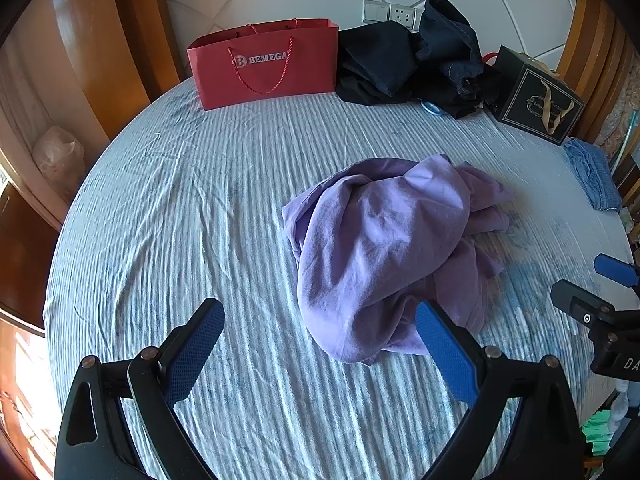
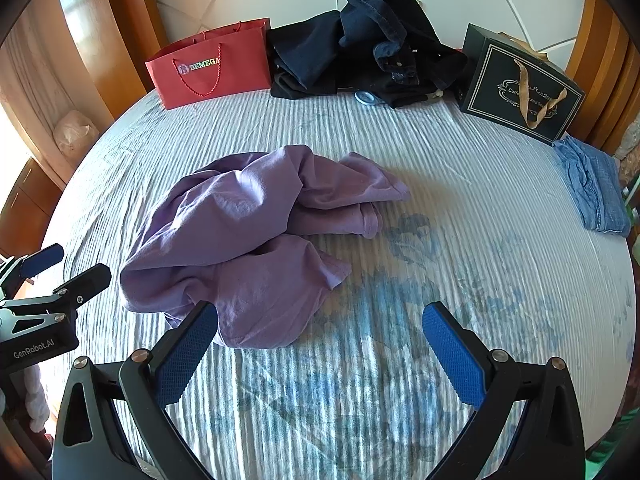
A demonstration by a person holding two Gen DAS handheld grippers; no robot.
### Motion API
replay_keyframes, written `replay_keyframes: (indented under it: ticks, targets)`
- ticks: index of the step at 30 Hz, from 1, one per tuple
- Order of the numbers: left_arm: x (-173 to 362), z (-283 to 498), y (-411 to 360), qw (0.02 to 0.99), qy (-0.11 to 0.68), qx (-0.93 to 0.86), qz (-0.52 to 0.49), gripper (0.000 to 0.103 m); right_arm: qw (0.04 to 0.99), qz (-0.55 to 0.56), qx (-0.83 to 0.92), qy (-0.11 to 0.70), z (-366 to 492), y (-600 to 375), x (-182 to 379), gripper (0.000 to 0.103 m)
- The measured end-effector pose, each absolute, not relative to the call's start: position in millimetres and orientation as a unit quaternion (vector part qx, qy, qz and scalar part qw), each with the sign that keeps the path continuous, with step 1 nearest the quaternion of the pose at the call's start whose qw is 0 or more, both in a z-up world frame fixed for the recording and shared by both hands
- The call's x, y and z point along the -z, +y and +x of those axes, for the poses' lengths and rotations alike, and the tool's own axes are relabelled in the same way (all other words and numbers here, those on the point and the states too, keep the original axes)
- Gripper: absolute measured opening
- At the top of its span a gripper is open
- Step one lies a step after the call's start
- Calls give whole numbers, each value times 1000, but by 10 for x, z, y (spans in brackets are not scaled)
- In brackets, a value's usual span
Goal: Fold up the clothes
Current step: 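Approach the crumpled lavender shirt with both grippers open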
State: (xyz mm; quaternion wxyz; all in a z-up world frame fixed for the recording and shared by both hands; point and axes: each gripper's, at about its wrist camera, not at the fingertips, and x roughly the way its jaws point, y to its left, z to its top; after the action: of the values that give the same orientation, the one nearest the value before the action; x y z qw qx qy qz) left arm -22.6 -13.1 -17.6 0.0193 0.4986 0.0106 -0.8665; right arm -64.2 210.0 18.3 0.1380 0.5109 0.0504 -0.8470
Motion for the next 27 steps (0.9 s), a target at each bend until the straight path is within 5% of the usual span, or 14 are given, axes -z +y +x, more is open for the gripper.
replay_keyframes:
  ticks: [18, 21, 22, 27]
  targets:
    - [528, -535, -173, -8, 20, 854, 520, 95, 171, 531, 829, 43, -1023, 2009, 78, 98]
    - [658, -608, -120, -30, 19, 844, 535, 76, 176, 543, 820, 39, -1152, 1997, 181, 80]
    - [717, -639, -108, -37, 21, 839, 543, 61, 178, 550, 815, 38, -1189, 1997, 232, 77]
    - [937, -765, -78, -50, 18, 825, 563, 37, 199, 583, 787, 43, -1294, 1880, 549, 77]
